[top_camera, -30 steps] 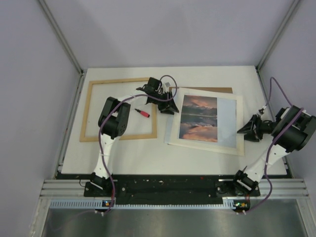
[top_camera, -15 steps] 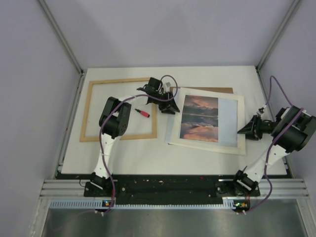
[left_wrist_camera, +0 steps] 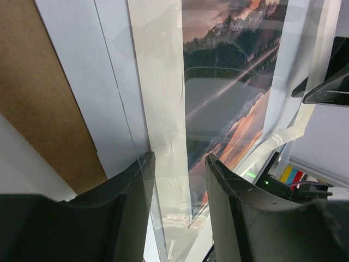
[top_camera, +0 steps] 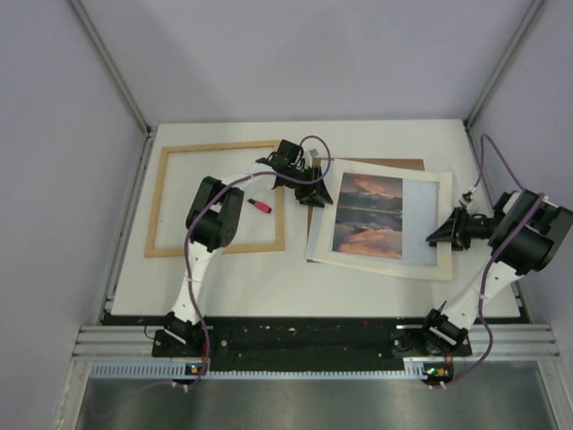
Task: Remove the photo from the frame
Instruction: Pick up the photo frame item from the photo frame, then place the photo frame item in the photo frame, then adjust the photo in the photo frame.
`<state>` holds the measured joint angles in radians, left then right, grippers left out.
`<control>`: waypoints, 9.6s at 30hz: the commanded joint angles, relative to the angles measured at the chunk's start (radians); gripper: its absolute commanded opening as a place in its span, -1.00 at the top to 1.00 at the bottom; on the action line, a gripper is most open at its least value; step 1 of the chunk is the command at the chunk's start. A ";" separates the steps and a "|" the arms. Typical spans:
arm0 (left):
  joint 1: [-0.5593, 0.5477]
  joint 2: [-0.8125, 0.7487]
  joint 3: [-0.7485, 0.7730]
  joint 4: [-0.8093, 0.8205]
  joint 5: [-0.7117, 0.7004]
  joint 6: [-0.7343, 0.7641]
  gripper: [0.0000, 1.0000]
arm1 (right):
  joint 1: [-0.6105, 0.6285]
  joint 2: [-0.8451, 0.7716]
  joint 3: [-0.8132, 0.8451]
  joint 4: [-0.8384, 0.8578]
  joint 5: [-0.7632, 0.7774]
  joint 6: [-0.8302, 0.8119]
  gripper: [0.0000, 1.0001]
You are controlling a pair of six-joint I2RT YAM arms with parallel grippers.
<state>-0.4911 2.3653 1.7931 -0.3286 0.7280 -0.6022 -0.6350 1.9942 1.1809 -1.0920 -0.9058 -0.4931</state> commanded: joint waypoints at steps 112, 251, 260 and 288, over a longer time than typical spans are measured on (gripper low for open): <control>1.321 -1.114 -0.762 0.378 0.576 -0.021 -0.79 | 1.207 0.224 0.405 1.157 0.441 1.202 -0.07; -0.055 0.012 0.048 0.054 -0.090 0.143 -0.97 | 0.004 0.044 0.091 -0.165 0.466 -0.270 -0.39; -0.055 0.000 0.032 0.062 -0.088 0.143 -0.97 | 0.009 0.074 0.287 0.211 0.412 0.174 -0.43; 0.011 -0.041 0.084 0.016 0.042 0.159 -0.97 | 0.242 0.278 0.680 0.294 0.596 0.444 -0.75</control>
<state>-0.5228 2.3718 1.8488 -0.2783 0.7620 -0.4435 -0.3931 2.3024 1.9179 -0.7280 -0.3267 -0.0429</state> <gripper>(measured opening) 0.983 0.877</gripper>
